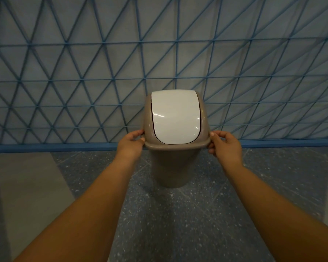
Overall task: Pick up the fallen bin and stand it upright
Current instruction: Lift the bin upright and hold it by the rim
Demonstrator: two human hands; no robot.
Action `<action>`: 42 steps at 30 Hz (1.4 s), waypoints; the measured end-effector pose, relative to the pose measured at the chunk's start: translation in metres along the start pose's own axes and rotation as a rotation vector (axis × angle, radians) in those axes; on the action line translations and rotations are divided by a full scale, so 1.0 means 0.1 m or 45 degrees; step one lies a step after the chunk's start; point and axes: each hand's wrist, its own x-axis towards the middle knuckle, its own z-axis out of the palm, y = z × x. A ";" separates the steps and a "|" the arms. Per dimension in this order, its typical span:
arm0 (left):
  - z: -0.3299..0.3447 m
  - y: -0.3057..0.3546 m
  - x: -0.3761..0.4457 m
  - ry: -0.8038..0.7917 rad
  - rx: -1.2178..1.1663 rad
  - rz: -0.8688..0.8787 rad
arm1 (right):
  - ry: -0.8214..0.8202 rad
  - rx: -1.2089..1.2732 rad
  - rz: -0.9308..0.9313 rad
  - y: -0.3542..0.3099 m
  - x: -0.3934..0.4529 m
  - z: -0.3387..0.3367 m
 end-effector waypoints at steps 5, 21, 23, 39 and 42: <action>0.04 0.02 0.05 0.007 0.029 0.020 | 0.004 0.037 0.048 -0.05 0.07 0.02; 0.08 0.07 0.13 -0.002 0.050 0.033 | 0.013 0.051 0.107 -0.08 0.14 0.09; 0.09 0.07 0.12 0.003 0.042 0.020 | 0.017 0.064 0.122 -0.08 0.14 0.09; 0.05 0.08 0.09 -0.054 -0.029 -0.031 | -0.076 -0.004 0.353 -0.20 0.12 0.06; 0.04 0.14 0.15 -0.084 0.023 -0.040 | -0.062 0.021 0.377 -0.19 0.07 0.08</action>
